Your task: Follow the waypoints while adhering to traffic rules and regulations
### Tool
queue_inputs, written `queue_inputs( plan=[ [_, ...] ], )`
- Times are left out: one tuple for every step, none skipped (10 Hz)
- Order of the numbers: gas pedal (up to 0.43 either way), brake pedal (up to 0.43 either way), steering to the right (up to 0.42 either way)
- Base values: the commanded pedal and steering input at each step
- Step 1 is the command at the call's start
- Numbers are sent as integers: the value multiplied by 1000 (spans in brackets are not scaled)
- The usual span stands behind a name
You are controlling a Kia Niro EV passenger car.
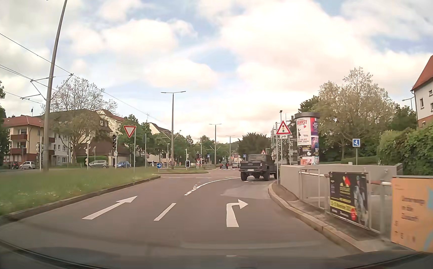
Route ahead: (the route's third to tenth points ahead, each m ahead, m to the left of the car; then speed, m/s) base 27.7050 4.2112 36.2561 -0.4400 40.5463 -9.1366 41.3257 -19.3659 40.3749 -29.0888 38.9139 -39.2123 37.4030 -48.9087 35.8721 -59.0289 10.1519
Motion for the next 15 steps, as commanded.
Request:
queue_inputs(
  plan=[
    [67, 0, -4],
    [47, 0, -3],
    [0, 0, 0],
    [0, 0, 6],
    [0, 0, 8],
    [0, 0, 14],
    [0, 0, 22],
    [0, 0, 29],
    [0, 0, 40],
    [0, 0, 53],
    [0, 0, 59],
    [0, 0, 61],
    [0, 0, 68],
    [0, 0, 75],
    [20, 0, 78]
  ],
)
